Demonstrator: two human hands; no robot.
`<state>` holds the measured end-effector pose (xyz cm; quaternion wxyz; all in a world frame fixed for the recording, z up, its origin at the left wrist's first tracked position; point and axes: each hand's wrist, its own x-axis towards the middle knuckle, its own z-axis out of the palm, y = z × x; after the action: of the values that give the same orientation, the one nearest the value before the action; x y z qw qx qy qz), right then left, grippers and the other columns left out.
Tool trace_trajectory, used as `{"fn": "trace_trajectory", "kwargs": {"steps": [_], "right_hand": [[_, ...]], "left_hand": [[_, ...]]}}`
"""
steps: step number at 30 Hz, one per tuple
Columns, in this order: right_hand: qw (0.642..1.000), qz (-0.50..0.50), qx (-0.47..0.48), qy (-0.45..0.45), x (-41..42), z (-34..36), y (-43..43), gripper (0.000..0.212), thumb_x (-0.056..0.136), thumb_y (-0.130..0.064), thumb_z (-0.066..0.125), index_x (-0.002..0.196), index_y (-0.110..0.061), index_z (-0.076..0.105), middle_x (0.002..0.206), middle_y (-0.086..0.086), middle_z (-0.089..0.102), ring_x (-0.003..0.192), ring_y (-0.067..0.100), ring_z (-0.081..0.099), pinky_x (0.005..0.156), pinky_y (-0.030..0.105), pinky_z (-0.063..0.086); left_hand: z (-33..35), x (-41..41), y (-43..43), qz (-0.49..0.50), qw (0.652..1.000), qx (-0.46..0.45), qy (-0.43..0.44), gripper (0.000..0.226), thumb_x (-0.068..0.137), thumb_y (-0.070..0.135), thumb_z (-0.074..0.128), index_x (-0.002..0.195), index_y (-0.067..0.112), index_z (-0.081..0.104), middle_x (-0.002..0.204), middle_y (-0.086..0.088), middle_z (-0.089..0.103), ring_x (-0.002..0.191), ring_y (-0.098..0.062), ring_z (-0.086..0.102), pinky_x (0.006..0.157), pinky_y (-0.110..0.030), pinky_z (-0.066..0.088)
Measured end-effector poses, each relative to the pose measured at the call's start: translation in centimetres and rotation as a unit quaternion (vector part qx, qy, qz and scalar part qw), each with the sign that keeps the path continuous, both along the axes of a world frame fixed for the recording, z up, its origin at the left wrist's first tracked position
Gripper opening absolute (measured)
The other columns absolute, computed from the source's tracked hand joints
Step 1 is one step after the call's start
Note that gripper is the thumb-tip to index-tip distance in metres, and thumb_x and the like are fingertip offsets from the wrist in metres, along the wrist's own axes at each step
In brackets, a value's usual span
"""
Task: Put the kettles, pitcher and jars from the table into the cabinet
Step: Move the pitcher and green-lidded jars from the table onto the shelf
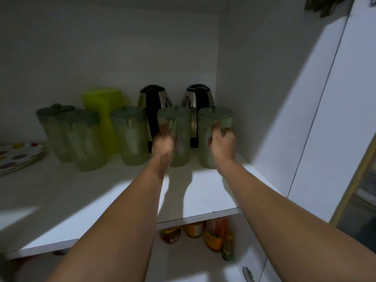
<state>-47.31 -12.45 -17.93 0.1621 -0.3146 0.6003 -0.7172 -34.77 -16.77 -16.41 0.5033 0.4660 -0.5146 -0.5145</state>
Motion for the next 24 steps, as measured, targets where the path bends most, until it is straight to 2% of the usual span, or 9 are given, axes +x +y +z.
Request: {"fn": "trace_trajectory", "kwargs": {"steps": [2, 4, 6, 9, 12, 13, 16, 19, 24], "right_hand": [[1.0, 0.001, 0.013, -0.01, 0.0, 0.3, 0.6, 0.043, 0.086, -0.06, 0.048, 0.082, -0.018, 0.058, 0.082, 0.009, 0.066, 0.08, 0.031, 0.063, 0.083, 0.047, 0.053], [0.999, 0.0, 0.041, -0.026, 0.0, 0.4, 1.5, 0.051, 0.091, -0.06, 0.049, 0.098, -0.011, 0.061, 0.093, 0.008, 0.065, 0.088, 0.029, 0.063, 0.082, 0.04, 0.05], [0.997, 0.007, 0.07, -0.027, -0.1, 0.4, 2.4, 0.059, 0.089, -0.067, 0.048, 0.106, -0.01, 0.054, 0.094, 0.003, 0.058, 0.085, 0.023, 0.057, 0.079, 0.036, 0.044], [0.995, 0.0, 0.102, 0.001, 0.5, -0.1, 5.1, 0.057, 0.082, -0.076, 0.046, 0.087, -0.019, 0.044, 0.078, -0.003, 0.046, 0.07, 0.019, 0.048, 0.073, 0.039, 0.046], [0.989, -0.025, 0.147, 0.02, 1.7, -0.4, 8.8, 0.058, 0.085, -0.074, 0.044, 0.093, -0.017, 0.042, 0.078, -0.002, 0.046, 0.078, 0.024, 0.048, 0.067, 0.037, 0.046], [0.988, -0.032, 0.149, 0.022, 2.1, -0.4, 10.1, 0.057, 0.087, -0.071, 0.044, 0.097, -0.015, 0.042, 0.079, -0.001, 0.046, 0.082, 0.025, 0.048, 0.066, 0.035, 0.043], [0.987, -0.061, 0.145, 0.035, 4.2, -0.5, 14.6, 0.053, 0.093, -0.063, 0.045, 0.106, -0.012, 0.046, 0.09, 0.002, 0.051, 0.088, 0.026, 0.051, 0.075, 0.036, 0.044], [0.983, -0.103, 0.142, 0.05, 7.5, -1.2, 19.4, 0.045, 0.093, -0.062, 0.046, 0.085, -0.018, 0.044, 0.074, -0.004, 0.041, 0.069, 0.018, 0.045, 0.058, 0.031, 0.034], [0.968, -0.175, 0.169, 0.068, 12.6, -2.9, 29.1, 0.036, 0.098, -0.042, 0.053, 0.12, -0.013, 0.052, 0.116, 0.007, 0.059, 0.103, 0.024, 0.055, 0.085, 0.036, 0.045]], "left_hand": [[-2.3, 0.1, -1.6, 0.007, 0.999, 0.035, 0.023, 0.119, 0.05, 0.105, 0.025, 0.113, 0.014, 0.068, 0.108, -0.015, 0.071, 0.1, -0.035, 0.067, 0.1, -0.048, 0.049], [-4.8, 0.6, -2.4, 0.013, 0.998, 0.059, 0.013, 0.143, 0.029, 0.109, 0.023, 0.131, 0.016, 0.061, 0.124, -0.013, 0.067, 0.114, -0.035, 0.062, 0.106, -0.051, 0.044], [-4.3, 1.6, 0.3, 0.006, 0.998, 0.062, -0.007, 0.137, 0.042, 0.106, 0.019, 0.136, 0.013, 0.056, 0.128, -0.013, 0.065, 0.117, -0.036, 0.059, 0.108, -0.05, 0.041], [-2.2, 3.2, 5.6, 0.005, 0.998, 0.047, -0.049, 0.104, 0.085, 0.08, 0.018, 0.134, -0.004, 0.053, 0.124, -0.028, 0.061, 0.113, -0.044, 0.058, 0.103, -0.05, 0.044], [-1.4, 4.8, 9.2, -0.001, 0.992, 0.036, -0.118, 0.08, 0.099, 0.063, 0.018, 0.125, -0.001, 0.058, 0.087, -0.015, 0.059, 0.074, -0.027, 0.054, 0.08, -0.039, 0.039], [-1.3, 5.3, 10.2, -0.009, 0.99, 0.027, -0.135, 0.076, 0.1, 0.061, 0.017, 0.126, 0.002, 0.056, 0.088, -0.01, 0.059, 0.068, -0.02, 0.049, 0.078, -0.037, 0.036], [-1.4, 7.3, 13.3, -0.036, 0.984, 0.0, -0.175, 0.078, 0.099, 0.061, 0.016, 0.133, 0.001, 0.053, 0.12, -0.017, 0.062, 0.083, -0.025, 0.055, 0.076, -0.036, 0.038], [-1.9, 9.5, 16.8, -0.07, 0.978, -0.042, -0.191, 0.078, 0.099, 0.061, 0.018, 0.125, 0.001, 0.06, 0.123, -0.024, 0.062, 0.108, -0.038, 0.06, 0.09, -0.045, 0.045], [-4.1, 12.5, 23.2, -0.126, 0.966, -0.067, -0.217, 0.064, 0.101, 0.054, 0.027, 0.125, 0.005, 0.061, 0.128, -0.016, 0.064, 0.117, -0.035, 0.058, 0.103, -0.045, 0.045]]}}
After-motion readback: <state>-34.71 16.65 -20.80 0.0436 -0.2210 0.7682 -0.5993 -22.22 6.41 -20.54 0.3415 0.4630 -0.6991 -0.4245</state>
